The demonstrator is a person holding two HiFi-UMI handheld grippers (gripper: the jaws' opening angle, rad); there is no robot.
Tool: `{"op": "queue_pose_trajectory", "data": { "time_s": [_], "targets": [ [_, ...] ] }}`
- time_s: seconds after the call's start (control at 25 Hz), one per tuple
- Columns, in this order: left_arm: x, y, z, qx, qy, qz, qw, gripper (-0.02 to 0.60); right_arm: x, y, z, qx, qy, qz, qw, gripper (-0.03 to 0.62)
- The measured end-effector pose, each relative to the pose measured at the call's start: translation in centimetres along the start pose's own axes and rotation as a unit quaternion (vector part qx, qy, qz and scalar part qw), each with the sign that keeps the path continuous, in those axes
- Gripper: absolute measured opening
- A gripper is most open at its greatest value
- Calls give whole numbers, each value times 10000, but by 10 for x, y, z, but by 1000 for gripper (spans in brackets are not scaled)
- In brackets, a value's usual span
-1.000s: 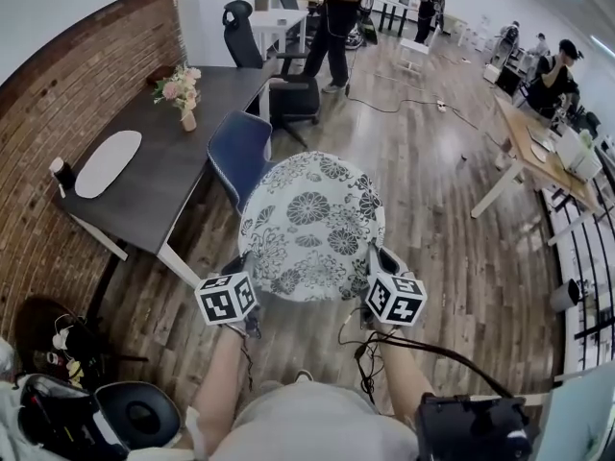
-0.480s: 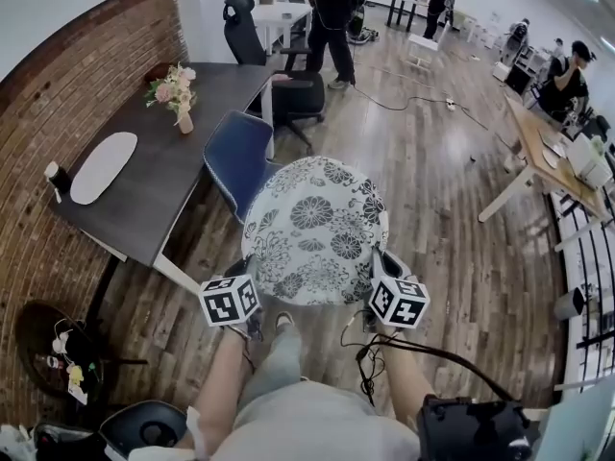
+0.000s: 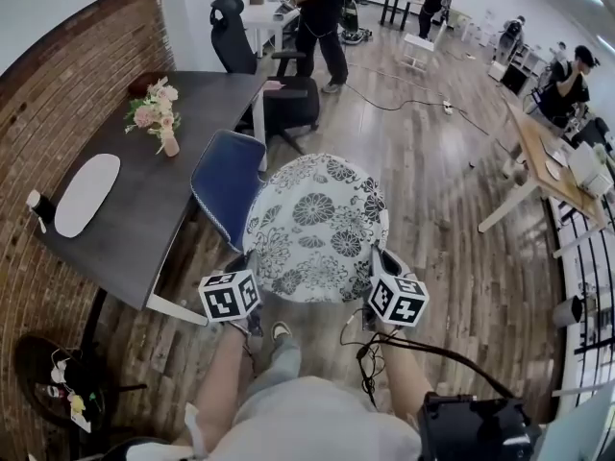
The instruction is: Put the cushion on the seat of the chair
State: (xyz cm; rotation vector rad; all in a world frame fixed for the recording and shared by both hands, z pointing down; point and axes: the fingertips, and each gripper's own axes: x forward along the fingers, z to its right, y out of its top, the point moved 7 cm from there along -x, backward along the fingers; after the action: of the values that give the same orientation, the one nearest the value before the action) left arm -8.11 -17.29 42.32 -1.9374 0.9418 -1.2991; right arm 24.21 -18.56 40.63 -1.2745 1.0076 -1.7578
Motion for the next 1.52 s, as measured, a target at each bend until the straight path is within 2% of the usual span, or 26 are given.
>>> {"op": "queue_pose_trajectory", "data": {
  "time_s": [0.2,0.6,0.84,1.04,1.2,1.32,1.52],
  "targets": [
    [51,50,-33,-8,43,-17,10000,17,68,29,-9,19,-44,-26,10000,14],
    [137,114,-94,-112,99,-5,9999,17,180,67,-29,-31,-22,-79,10000,14],
    [164,120,-98,-190,170,-119,9996,17,209,73,-19,-14,4,-233,9997,14],
    [182,124,-94,-328,319,-165,9988,17,237,81,-6,-13,151,-351,9993,14],
    [193,134,-90,-243,462,-153,9985,17,261,91,0,-95,319,-435,9985,14],
    [204,141,-94,-322,584,-120,9977,17,278,96,5,-106,428,-492,9978,14],
    [224,134,-95,-362,689,-226,9967,17,302,93,18,-134,452,-684,9965,14]
  ]
}}
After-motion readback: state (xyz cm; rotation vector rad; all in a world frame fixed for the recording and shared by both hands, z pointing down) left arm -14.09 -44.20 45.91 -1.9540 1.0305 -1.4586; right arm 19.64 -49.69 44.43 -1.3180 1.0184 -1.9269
